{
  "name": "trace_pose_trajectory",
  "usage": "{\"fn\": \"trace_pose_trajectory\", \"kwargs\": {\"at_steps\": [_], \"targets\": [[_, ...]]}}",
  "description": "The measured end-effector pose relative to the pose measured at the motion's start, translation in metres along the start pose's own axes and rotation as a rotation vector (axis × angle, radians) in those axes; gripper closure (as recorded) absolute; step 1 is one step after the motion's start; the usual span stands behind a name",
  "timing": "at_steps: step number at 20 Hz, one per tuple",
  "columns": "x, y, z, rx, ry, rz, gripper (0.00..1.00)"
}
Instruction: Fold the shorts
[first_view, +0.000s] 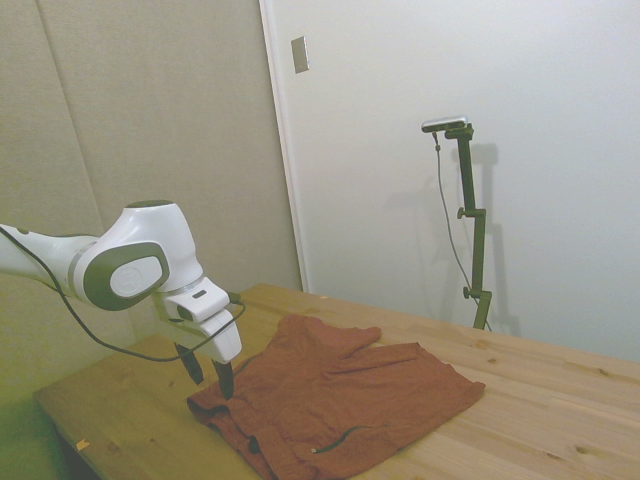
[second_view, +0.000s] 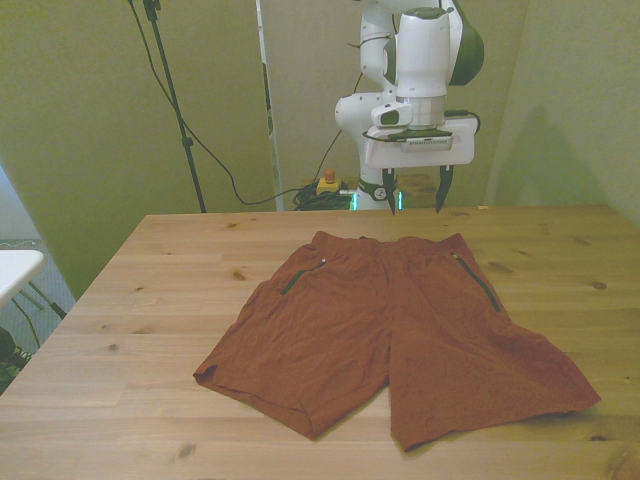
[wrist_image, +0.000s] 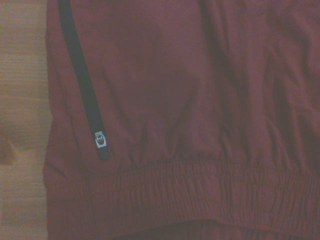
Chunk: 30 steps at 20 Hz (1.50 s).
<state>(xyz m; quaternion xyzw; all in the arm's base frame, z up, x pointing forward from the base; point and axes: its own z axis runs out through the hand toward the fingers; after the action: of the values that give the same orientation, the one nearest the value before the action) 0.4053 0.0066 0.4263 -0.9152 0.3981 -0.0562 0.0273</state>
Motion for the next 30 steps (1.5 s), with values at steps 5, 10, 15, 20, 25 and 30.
{"fn": "trace_pose_trajectory", "kwargs": {"at_steps": [5,10,15,20,25,30], "targets": [[-0.014,-0.031,-0.016,-0.071,0.146,-0.070,0.00],[-0.079,-0.085,-0.022,-0.150,0.390,-0.190,0.00],[-0.138,-0.105,0.008,-0.248,0.628,-0.201,0.00],[-0.168,-0.117,0.047,-0.315,0.652,-0.227,0.00],[-0.180,-0.130,0.077,-0.337,0.647,-0.256,0.00],[-0.171,-0.135,0.093,-0.375,0.634,-0.253,0.00]]}}
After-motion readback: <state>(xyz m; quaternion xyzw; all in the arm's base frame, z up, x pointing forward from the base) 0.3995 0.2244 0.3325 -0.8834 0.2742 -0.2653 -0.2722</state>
